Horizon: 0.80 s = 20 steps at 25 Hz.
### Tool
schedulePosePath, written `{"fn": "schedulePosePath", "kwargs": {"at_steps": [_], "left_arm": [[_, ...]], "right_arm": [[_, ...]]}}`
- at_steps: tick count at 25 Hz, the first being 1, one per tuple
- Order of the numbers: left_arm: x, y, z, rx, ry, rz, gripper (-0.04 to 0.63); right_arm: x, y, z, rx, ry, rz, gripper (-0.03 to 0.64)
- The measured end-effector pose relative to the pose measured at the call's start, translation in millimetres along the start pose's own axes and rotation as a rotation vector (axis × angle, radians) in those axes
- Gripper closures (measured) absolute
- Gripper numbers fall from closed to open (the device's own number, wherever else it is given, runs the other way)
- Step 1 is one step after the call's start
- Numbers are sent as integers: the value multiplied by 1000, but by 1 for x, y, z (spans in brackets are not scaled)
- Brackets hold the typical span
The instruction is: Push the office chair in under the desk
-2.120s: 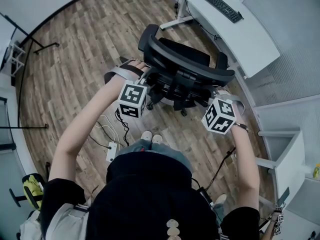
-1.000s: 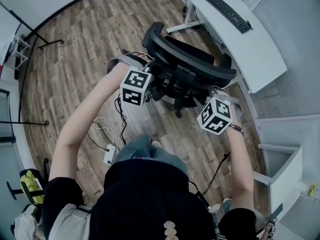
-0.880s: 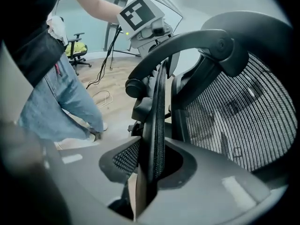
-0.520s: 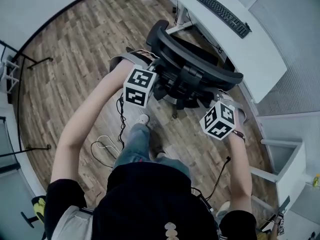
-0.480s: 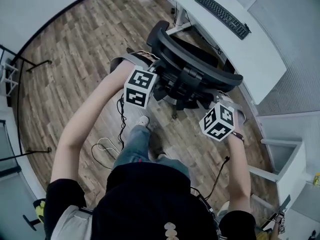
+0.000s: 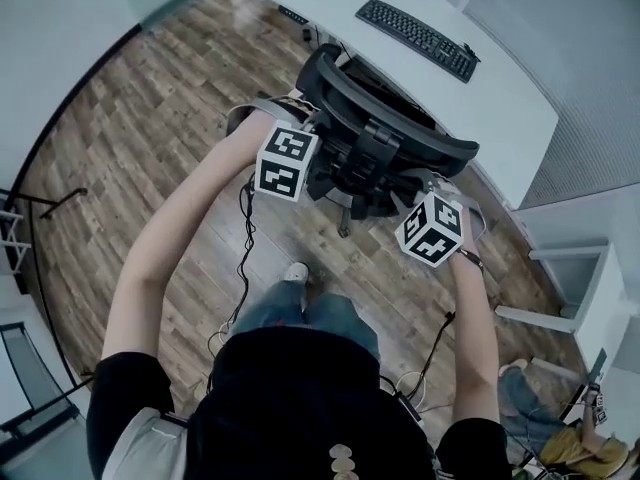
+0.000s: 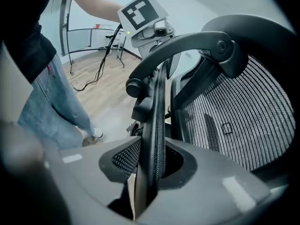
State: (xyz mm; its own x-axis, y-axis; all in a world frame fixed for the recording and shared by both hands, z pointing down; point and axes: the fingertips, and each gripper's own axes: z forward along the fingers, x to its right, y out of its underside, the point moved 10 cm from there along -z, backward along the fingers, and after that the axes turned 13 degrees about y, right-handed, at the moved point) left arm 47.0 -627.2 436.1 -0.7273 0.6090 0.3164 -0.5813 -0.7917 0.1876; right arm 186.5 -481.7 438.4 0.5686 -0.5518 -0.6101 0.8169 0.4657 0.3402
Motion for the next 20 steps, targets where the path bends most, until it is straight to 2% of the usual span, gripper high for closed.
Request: {"fn": "schedulePosePath", "kwargs": {"at_steps": [6, 12, 20], "left_arm": [[-55, 14, 17, 22, 9, 48, 454], [-153, 41, 41, 33, 58, 71, 454], [-169, 43, 51, 23, 63, 109, 451]], "right_arm": [[41, 9, 31, -39, 11, 44, 511], [117, 16, 85, -80, -5, 97, 509], [116, 16, 91, -121, 47, 138, 508]]}}
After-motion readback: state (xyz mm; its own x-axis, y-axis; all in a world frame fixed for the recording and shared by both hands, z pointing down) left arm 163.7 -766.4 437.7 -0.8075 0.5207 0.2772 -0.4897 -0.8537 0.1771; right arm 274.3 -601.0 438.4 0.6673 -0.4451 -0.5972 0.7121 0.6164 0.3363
